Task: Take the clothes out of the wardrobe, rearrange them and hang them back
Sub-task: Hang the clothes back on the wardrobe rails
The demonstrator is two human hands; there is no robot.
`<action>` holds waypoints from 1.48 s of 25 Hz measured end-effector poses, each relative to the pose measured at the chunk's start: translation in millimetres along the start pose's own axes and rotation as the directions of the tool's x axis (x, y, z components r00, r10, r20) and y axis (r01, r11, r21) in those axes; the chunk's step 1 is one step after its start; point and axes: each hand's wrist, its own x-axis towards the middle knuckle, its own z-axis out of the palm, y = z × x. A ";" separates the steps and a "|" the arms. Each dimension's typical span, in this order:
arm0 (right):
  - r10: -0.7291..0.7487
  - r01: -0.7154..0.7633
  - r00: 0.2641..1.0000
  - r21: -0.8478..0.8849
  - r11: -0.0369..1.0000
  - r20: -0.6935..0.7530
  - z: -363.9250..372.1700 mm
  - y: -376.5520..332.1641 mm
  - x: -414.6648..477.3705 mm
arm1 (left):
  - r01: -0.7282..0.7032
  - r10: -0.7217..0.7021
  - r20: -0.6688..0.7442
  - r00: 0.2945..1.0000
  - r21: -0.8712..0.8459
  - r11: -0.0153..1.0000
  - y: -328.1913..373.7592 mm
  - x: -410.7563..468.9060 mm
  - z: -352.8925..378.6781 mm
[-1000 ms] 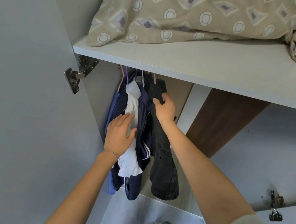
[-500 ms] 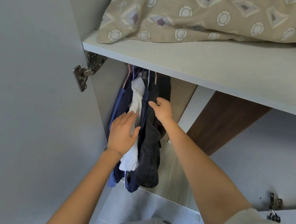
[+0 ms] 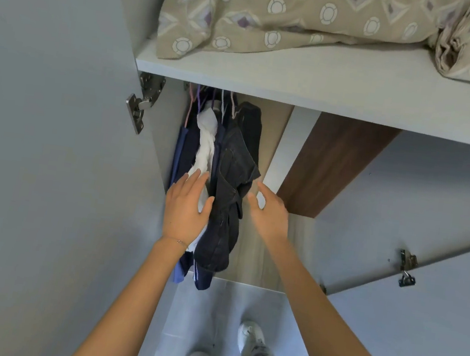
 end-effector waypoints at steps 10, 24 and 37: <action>-0.207 0.228 0.968 -0.155 0.961 0.142 -29.0 7.4 -104.2 | 0.163 -0.158 -0.110 0.981 0.044 0.986 11.6 -119.1 -10.4; -0.572 0.710 0.544 0.026 0.703 0.614 4.4 -8.1 -283.2 | 0.709 -0.633 -0.449 0.630 0.000 0.705 52.1 -407.6 -25.7; -0.660 0.833 -0.050 0.396 0.387 0.749 106.6 -86.7 -542.7 | 0.934 -0.731 -0.682 0.026 -0.243 0.261 39.1 -695.7 -106.5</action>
